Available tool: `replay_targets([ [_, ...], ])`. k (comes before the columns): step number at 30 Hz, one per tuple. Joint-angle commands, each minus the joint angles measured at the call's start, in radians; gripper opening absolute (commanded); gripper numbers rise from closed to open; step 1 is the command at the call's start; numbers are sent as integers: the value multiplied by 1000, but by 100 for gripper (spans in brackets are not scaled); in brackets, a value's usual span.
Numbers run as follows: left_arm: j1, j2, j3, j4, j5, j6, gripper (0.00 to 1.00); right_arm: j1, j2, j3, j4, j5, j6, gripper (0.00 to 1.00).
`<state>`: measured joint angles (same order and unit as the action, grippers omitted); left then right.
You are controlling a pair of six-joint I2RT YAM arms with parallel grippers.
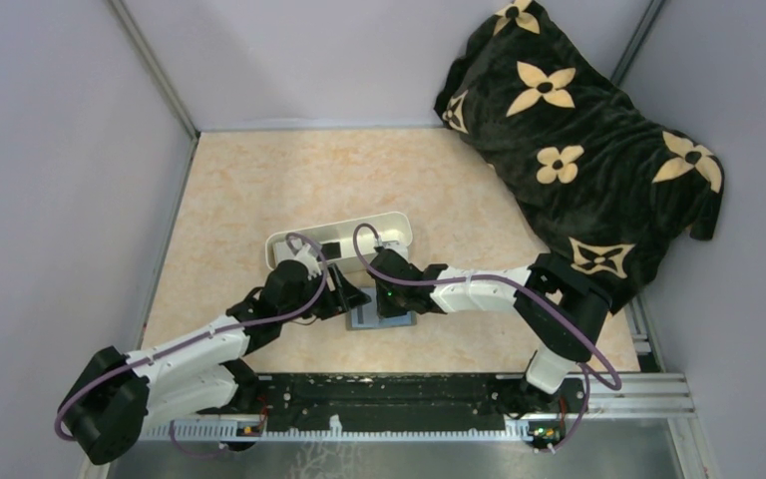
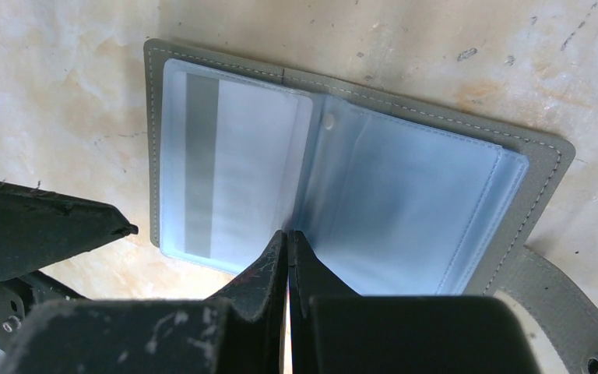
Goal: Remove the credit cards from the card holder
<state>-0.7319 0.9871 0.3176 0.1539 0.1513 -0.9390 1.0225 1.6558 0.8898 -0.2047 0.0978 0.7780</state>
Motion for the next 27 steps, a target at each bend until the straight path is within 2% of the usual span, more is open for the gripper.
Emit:
replay_targets([
  [1,-4,31,23,25,17,6,69,-6,-17,-10,31,-3,-11,0],
  [7,-4,66,16,39,8,9,69,-7,-25,-11,26,-1,-11,0],
  [27,-4,37,-10,-15,-31,23,69,-12,-11,-2,34,-10,-14,0],
])
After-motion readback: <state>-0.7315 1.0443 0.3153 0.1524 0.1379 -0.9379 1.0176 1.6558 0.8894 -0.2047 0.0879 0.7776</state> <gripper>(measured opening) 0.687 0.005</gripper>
